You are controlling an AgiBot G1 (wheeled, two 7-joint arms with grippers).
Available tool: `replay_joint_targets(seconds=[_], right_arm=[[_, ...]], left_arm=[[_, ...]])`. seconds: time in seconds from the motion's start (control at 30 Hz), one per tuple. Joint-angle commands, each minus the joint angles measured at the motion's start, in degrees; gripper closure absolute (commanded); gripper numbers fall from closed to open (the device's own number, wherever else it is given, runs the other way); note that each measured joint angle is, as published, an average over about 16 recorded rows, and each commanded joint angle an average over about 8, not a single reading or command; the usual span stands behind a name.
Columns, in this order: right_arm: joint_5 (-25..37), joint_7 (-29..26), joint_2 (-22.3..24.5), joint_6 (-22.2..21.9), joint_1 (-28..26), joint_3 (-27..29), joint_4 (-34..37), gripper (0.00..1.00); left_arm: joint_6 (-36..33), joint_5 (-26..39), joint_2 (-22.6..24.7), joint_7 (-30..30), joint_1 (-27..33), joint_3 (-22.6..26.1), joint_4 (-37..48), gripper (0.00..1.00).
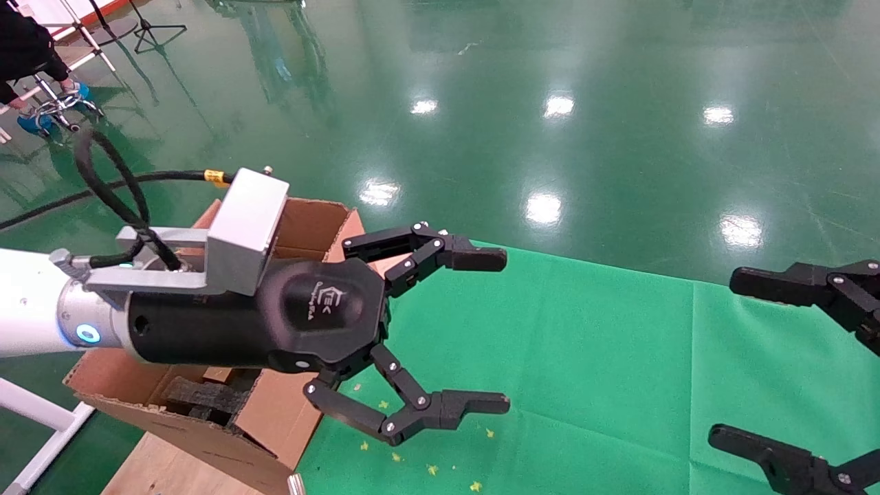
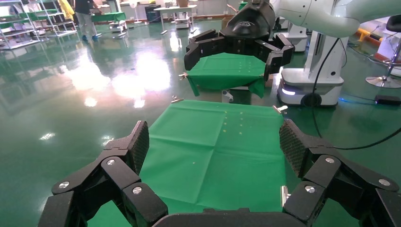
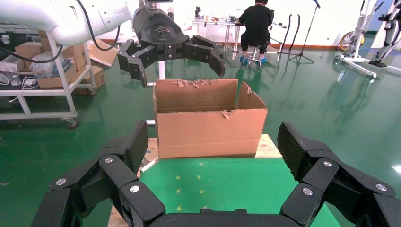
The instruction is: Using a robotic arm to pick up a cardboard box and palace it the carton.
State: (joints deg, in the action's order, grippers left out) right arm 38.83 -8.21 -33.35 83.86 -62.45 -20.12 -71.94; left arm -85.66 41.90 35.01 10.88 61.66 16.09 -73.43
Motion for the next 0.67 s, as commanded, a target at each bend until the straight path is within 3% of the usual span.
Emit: replay_joint_targets(seconds=[0.03,0.67], right_arm=[[0.0,0.0,0.0,0.0,0.0,0.0,0.0,0.00],[0.0,0.0,0.0,0.0,0.0,0.0,0.0,0.00]], left_arm=[[0.0,0.0,0.0,0.0,0.0,0.0,0.0,0.00],[0.0,0.1,0.0,0.1,0.1,0.1,0.1,0.00]])
